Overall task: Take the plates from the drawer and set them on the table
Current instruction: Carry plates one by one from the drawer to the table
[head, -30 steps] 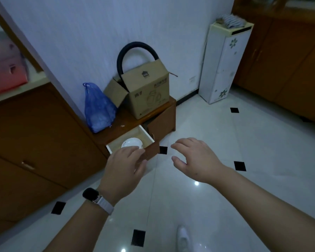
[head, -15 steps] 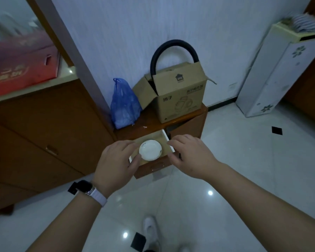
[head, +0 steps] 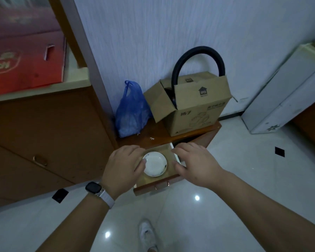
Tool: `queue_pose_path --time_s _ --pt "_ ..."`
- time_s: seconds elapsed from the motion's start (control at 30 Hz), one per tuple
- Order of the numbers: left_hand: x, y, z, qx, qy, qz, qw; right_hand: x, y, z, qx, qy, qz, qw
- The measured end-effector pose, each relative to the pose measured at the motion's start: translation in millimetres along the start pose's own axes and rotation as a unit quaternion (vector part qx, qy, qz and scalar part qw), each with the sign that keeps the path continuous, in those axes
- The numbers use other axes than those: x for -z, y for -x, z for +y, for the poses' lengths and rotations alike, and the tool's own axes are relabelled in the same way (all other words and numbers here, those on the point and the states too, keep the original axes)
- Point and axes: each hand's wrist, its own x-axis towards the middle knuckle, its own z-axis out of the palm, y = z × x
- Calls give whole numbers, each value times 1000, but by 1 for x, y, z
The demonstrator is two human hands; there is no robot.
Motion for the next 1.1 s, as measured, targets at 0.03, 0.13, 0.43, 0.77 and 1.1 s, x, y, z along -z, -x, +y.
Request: queue_pose_path --time_s 0.03,0.13,0.43,0.77,1.1 --pt "0 -11 -7 -3 4 0 1000 2 -13 0 -3 1 3 1000" --pt "-3 -39 -27 -12 4 -7 1000 2 -43 -1 -7 0 7 1000" --pt "-25 -80 -51 -2 -1 -33 999 -13 -97 21 -13 -24 -17 999" --pt "-145 -106 -73 7 2 -46 999 -124 -154 113 15 -40 -73 996" --pt "-411 -89 -168 44 -63 -95 992 -377 -216 210 34 -54 -86 994"
